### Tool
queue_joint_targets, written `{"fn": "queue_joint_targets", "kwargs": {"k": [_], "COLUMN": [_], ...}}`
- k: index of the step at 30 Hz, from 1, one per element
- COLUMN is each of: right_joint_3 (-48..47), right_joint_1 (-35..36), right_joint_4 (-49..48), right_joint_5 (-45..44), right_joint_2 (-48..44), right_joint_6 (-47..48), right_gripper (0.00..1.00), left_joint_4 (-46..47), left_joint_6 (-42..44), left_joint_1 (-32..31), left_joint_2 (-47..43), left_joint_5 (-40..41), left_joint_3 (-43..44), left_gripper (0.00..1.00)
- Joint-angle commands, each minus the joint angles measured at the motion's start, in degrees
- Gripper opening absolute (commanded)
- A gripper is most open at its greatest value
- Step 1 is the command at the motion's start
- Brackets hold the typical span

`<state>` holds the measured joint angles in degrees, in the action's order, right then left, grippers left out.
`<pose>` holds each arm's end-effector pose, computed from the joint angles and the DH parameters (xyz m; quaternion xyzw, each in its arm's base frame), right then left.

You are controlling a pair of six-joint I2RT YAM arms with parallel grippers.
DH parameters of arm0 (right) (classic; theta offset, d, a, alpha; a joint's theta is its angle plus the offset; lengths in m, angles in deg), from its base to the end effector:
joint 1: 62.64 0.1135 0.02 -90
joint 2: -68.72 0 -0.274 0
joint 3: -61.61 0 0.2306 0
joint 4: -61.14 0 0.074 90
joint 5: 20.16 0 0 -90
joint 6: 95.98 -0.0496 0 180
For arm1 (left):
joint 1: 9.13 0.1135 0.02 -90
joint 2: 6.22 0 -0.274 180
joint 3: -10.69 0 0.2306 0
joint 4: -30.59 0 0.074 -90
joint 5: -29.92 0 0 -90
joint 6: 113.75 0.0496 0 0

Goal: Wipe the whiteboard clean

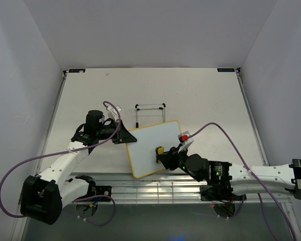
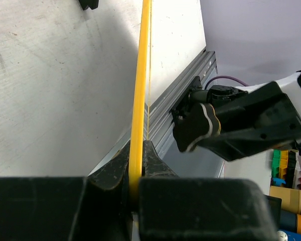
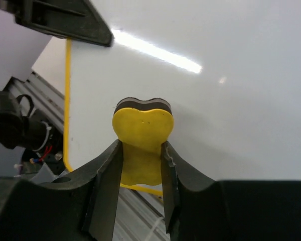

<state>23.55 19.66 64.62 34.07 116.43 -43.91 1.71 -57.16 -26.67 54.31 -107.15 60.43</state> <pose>0.0521 0.1688 0.2516 -0.1047 0.7624 0.3931 0.5033 0.1747 -0.0933 0.2401 0.0536 0.8453 -0.4940 0.1965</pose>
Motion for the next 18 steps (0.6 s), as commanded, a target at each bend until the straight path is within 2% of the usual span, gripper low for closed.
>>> {"fn": "queue_joint_targets", "kwargs": {"k": [1,4,8,12,18], "right_joint_3": [2.4,3.6,0.7,-3.8,-12.3], "right_joint_1": [-1.9,-3.4,-3.4,-3.0,2.9], "right_joint_4": [6.9,6.8,5.3,-2.9,-8.3], "right_joint_5": [-5.2,-4.5,-3.9,1.5,4.7], "right_joint_2": [-2.2,-1.4,7.5,16.3,27.4], "right_joint_6": [-0.2,-0.7,0.6,1.5,2.9], "right_gripper": [0.11,0.11,0.11,0.10,0.10], "left_joint_4": [-3.5,-3.5,-3.5,-3.5,-3.5], "left_joint_6": [4.0,4.0,4.0,3.9,4.0], "left_joint_1": [-0.4,-0.3,-0.4,-0.4,-0.5], "left_joint_2": [-0.5,-0.5,-0.6,-0.8,-0.5], "left_joint_5": [4.4,4.4,4.3,4.4,4.5], "left_joint_3": [0.3,0.3,0.2,0.2,0.3], "left_gripper": [0.00,0.00,0.00,0.00,0.00]}}
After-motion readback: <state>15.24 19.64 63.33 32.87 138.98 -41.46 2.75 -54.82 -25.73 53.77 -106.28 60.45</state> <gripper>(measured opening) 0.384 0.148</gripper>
